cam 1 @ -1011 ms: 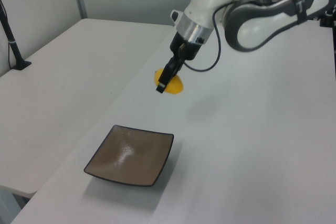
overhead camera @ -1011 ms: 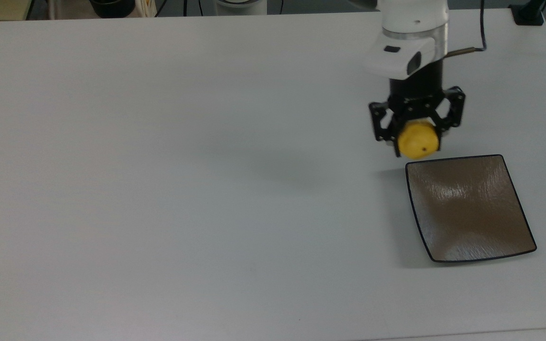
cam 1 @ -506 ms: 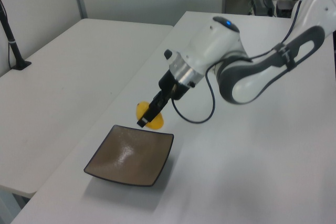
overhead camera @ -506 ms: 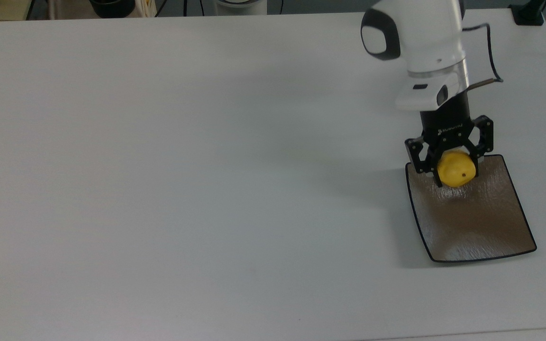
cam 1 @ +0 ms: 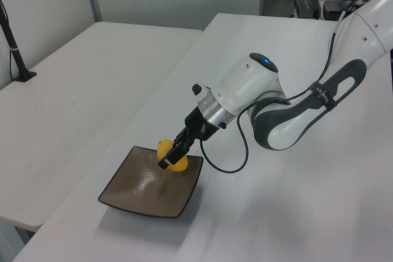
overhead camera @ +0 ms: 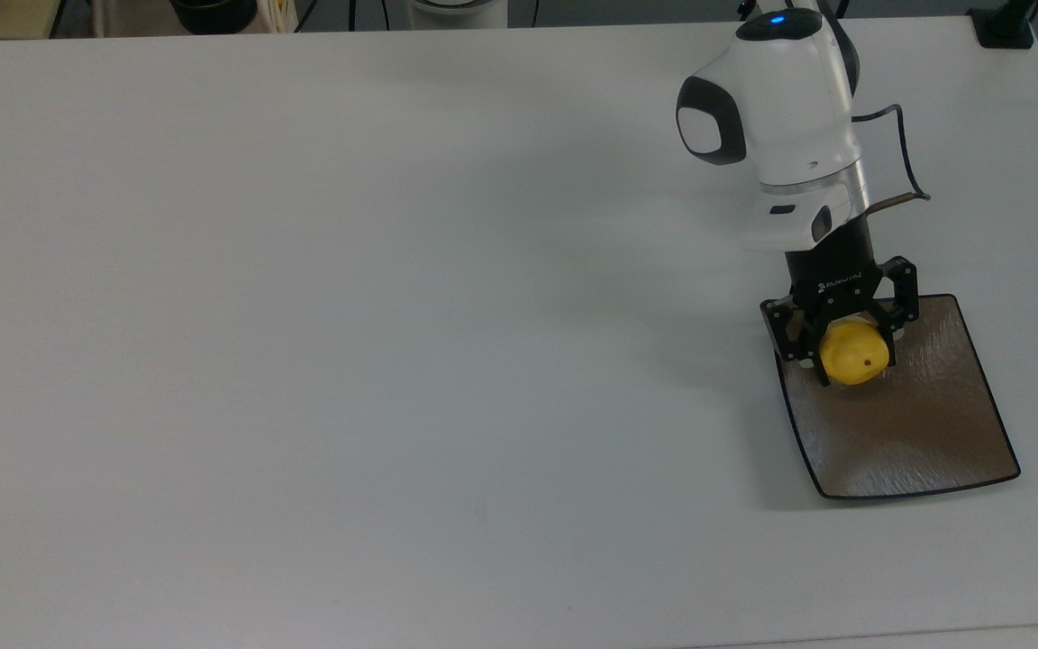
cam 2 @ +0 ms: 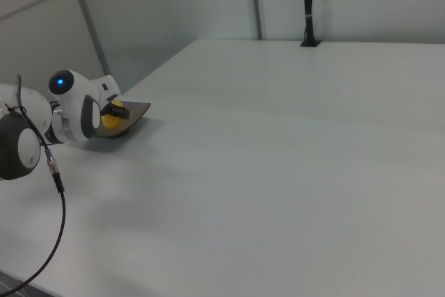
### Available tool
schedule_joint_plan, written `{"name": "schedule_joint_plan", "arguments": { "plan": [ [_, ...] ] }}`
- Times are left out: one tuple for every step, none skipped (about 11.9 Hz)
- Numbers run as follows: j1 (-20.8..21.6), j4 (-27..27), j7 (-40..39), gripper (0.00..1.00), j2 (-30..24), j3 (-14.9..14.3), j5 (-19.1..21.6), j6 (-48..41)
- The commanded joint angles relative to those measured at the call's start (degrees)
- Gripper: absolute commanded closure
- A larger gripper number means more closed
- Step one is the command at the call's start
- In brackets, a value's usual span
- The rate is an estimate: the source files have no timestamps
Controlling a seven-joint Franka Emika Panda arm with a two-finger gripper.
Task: Put potatoes on a ceramic plate
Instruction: 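Lower the potato onto the plate and open the gripper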
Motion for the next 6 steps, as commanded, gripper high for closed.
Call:
{"name": "schedule_joint_plan", "arguments": {
  "plan": [
    [0.35,0.79,0.67,0.15,0.82,-0.44,-1.89,1.1],
    [0.35,0.79,0.76,0.0,0.74,-0.44,-1.99,1.1],
    [0.35,0.79,0.76,0.0,0.56,-0.44,-2.08,1.1],
    [0.26,0.7,0.76,0.0,0.3,-0.44,-2.08,1.1],
    [0.26,0.18,0.76,0.0,-0.4,-0.44,-1.99,1.01],
    [0.09,-0.96,0.67,0.0,-1.97,-0.44,-1.99,0.84]
  ]
}}
